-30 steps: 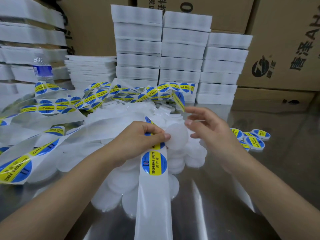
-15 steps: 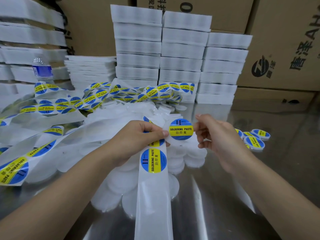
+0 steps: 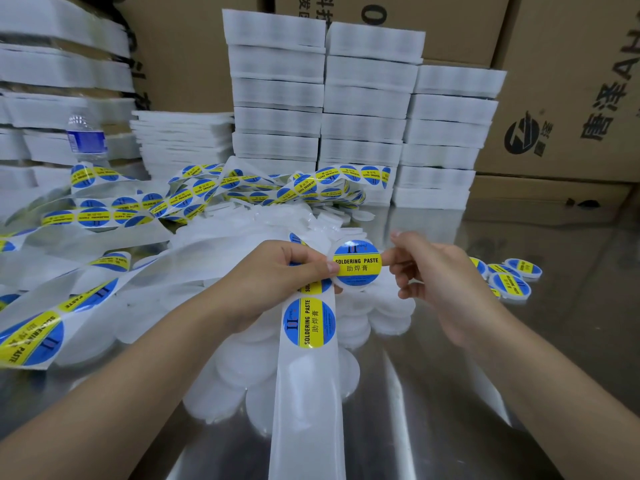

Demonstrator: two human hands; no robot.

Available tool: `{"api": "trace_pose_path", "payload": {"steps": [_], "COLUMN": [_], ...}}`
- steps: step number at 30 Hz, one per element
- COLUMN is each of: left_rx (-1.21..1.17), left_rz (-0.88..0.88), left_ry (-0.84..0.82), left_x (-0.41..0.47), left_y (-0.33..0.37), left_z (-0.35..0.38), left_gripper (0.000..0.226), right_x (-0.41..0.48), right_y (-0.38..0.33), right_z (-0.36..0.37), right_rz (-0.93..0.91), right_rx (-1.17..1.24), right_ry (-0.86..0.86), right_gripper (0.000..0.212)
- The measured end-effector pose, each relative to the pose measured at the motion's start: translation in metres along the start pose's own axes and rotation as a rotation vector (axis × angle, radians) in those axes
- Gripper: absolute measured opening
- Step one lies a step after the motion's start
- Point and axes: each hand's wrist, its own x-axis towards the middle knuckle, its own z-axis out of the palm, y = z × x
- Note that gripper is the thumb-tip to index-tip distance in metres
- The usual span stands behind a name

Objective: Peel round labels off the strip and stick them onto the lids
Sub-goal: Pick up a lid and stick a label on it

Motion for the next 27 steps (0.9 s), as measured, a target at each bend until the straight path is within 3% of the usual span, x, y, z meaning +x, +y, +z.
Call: {"api": "trace_pose_path", "payload": {"steps": [13,22,27], "left_rx": [0.020,0.052,0.039], "left_rz": [-0.011,0.016,0.016], "left_ry": [0.009,0.017,0.023], "left_x": [0.002,0.001,-0.001], "left_y": [-0.002,-0.002,0.002], "left_z": [0.000,0.001,0.002], "left_gripper": [0.015,0.012,0.024], "right_x": [0.000,-0.001,-0.001], "right_y": [0.002,0.004,0.010], "right_z": [0.000,0.001,0.004], "right_rz": [-0.014,-0.108,-0.195], "right_rx": [-0.086,-0.121,-0.111], "right_ry": [0.011,0.163,0.212], "right_gripper": [0.038,0.039,0.039]}}
